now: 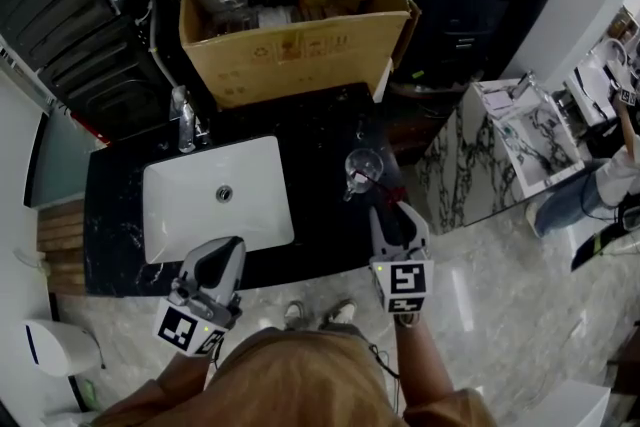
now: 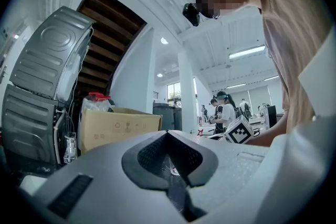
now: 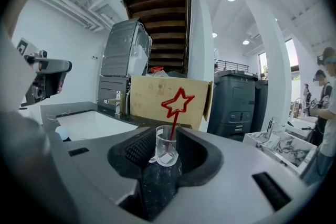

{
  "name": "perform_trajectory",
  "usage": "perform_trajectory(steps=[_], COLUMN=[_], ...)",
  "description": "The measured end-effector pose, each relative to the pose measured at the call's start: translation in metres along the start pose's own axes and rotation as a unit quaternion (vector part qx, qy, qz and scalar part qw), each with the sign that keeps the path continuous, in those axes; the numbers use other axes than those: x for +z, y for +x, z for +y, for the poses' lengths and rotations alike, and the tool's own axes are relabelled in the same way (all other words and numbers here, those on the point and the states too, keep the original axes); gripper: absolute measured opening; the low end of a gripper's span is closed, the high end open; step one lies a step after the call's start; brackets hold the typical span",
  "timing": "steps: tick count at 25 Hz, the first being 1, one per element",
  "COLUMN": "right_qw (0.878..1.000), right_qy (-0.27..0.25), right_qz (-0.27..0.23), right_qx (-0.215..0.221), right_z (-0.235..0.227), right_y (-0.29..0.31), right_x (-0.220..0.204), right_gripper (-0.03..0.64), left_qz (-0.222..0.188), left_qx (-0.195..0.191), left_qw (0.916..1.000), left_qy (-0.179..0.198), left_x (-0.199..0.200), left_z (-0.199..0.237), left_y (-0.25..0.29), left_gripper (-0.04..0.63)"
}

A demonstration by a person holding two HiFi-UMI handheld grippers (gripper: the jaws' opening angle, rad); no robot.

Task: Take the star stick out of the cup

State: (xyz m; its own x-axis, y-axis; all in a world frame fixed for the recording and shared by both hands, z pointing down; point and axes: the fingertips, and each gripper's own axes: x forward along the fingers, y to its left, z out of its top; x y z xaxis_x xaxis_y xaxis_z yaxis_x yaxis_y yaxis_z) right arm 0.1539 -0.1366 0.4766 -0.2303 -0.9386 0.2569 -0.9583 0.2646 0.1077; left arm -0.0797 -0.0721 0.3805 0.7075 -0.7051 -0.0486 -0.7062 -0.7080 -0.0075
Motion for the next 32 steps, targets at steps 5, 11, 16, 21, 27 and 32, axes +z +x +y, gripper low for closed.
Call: perform_trajectory(steps=[5, 11, 16, 21, 27, 32], right_qw=[1.0, 1.0, 1.0, 1.0, 1.0, 1.0], right_qy=[-0.003, -0.008, -0.005, -0.008, -0.011, -0.013], right_qz=[-0.002, -0.001, 0.001, 0.004, 0.01, 0.014], right_qx=[0.002, 0.006, 0.01, 0.013, 0.017, 0.017], right_z=[-0.006, -0.006, -0.006, -0.008, -0.009, -0.012], right_y=[0.007, 0.018, 0.024, 0.031, 0.037, 0.043], right_x=[0.003, 0.001, -0.002, -0.004, -0.008, -0.012], right_gripper=[0.114, 0.112, 0.11, 0.106, 0.1, 0.094], left_qz=[0.001, 0.007, 0.005, 0.008, 0.004, 0.005], left_qx=[0.004, 0.009, 0.016, 0.021, 0.03, 0.036], left_qw=[1.0, 0.9999, 0.9999, 0.9997, 0.9995, 0.9993], left_qy=[-0.001, 0.001, -0.002, 0.002, 0.0, -0.004], left_x=[0.001, -0.001, -0.001, -0.002, 0.0, -0.001], left_z=[0.0, 0.003, 0.004, 0.006, 0.007, 0.008], left_y=[0.003, 0.004, 0.004, 0.004, 0.003, 0.003], left_gripper=[0.002, 0.002, 0.002, 0.002, 0.002, 0.002])
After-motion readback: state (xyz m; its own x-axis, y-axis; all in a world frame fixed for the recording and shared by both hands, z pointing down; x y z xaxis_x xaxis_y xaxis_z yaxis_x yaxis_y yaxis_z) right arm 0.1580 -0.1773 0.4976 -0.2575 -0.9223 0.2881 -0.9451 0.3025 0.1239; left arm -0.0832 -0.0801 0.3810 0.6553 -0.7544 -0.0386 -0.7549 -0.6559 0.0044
